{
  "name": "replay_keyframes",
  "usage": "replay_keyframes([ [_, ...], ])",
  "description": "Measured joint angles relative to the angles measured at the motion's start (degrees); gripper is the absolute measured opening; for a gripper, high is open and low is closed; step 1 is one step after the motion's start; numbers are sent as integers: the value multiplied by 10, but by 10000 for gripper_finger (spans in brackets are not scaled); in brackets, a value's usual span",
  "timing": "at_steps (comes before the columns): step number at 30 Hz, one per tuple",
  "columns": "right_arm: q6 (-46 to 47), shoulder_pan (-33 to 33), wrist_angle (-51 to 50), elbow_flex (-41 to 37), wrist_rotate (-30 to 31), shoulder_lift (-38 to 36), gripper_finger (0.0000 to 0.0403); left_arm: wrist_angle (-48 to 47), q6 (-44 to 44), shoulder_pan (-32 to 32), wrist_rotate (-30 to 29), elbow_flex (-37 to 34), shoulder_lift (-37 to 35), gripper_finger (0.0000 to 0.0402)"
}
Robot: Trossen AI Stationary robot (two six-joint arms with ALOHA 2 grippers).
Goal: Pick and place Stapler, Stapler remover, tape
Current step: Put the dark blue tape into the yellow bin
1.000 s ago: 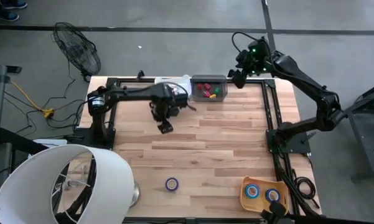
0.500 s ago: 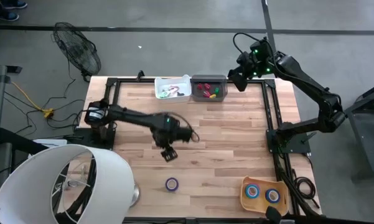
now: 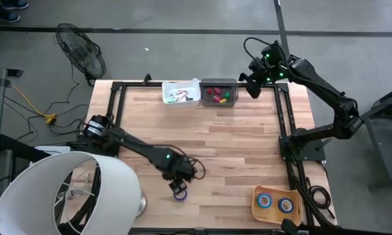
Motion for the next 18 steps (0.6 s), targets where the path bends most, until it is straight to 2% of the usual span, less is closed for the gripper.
replay_keyframes([
  [7,15,0,-7,0,2,0,207,111,-33,-26,-1,-50,0,250],
  [18,17,0,-22,0,3,0,207,173,-38,-27,-5,-93,1,250],
])
